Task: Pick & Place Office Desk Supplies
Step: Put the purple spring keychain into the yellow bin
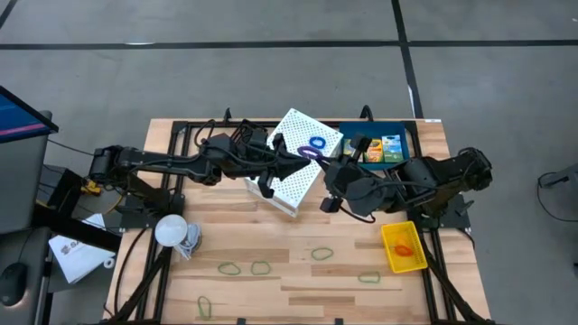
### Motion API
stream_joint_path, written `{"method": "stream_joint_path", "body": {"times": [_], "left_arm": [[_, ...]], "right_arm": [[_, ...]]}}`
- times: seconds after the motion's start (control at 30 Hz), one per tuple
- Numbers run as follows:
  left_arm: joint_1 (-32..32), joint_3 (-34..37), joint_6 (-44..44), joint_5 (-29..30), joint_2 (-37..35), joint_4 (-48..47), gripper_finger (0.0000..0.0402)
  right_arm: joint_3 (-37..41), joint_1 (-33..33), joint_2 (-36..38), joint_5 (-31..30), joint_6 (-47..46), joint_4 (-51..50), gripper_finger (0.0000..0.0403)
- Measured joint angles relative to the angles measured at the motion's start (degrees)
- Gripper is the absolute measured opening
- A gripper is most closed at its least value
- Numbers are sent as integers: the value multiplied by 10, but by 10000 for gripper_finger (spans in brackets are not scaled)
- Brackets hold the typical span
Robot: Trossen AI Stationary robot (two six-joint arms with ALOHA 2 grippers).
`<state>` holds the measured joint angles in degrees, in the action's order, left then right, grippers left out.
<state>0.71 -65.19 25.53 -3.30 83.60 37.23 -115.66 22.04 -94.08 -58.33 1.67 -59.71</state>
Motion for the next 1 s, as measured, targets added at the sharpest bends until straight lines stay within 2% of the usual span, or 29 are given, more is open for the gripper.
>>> {"method": "stream_joint_path", "body": {"times": [0.23, 0.43, 0.6, 0.77, 0.9, 1.0], "left_arm": [[1, 0, 14, -3, -1, 0, 9], [1, 0, 34, -88, -1, -18, 55], [1, 0, 34, -127, 0, -39, 97], [1, 0, -3, -130, -3, -88, 127], [10, -1, -48, -126, -21, -174, 143], [24, 0, -75, -93, -43, -232, 152]], "right_arm": [[0, 0, 0, -2, -6, 4, 6], [0, 1, 0, -18, -23, 7, 3], [0, 0, 0, -33, -24, 7, 1], [0, 0, 3, -49, -62, 2, 1], [1, 6, 10, -50, -92, -4, 0], [0, 13, 17, -52, -113, -6, 0]]}}
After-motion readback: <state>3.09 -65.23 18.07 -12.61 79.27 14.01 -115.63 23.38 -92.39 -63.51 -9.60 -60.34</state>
